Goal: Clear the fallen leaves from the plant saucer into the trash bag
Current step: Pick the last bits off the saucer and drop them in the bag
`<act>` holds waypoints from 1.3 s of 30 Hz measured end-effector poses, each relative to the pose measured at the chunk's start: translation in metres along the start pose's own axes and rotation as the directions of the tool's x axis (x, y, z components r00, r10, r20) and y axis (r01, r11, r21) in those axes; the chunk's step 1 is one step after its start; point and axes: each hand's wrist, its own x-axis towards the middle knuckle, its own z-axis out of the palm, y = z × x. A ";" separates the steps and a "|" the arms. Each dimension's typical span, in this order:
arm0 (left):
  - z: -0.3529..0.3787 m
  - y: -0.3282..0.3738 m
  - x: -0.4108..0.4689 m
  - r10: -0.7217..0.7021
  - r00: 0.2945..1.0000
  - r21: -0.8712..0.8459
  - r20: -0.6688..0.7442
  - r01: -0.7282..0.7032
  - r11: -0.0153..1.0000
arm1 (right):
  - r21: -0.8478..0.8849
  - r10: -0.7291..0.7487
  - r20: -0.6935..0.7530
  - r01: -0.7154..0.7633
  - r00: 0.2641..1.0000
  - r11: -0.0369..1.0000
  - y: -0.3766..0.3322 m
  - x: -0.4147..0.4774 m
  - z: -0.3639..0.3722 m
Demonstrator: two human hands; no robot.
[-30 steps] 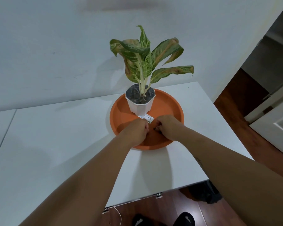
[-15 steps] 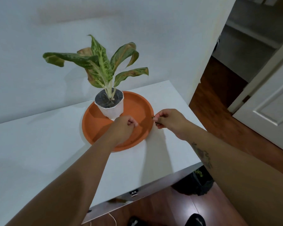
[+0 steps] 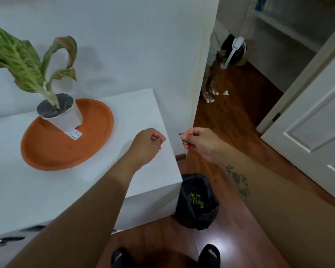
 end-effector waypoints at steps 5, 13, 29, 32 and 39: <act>0.083 0.027 -0.015 -0.009 1.000 -0.020 -0.011 0.009 1.000 | 0.011 0.027 0.020 -0.028 0.999 1.000 0.014 -0.007 -0.071; 0.188 0.031 -0.023 -0.062 0.995 -0.083 -0.082 0.056 0.995 | 0.058 0.103 -0.086 -0.098 0.991 0.993 0.048 0.000 -0.129; 0.348 -0.177 0.064 -0.386 0.914 -0.303 -0.127 0.334 0.892 | 0.212 0.251 -0.131 -0.220 0.959 0.952 0.292 0.117 -0.174; 0.381 -0.241 0.074 -0.470 0.881 -0.156 0.056 0.472 0.867 | -0.021 0.449 -0.036 -0.450 0.893 0.893 0.370 0.137 -0.179; 0.389 -0.290 0.095 -0.376 0.925 0.155 0.060 0.364 0.919 | -0.465 0.273 -0.130 -0.301 0.953 0.832 0.428 0.152 -0.187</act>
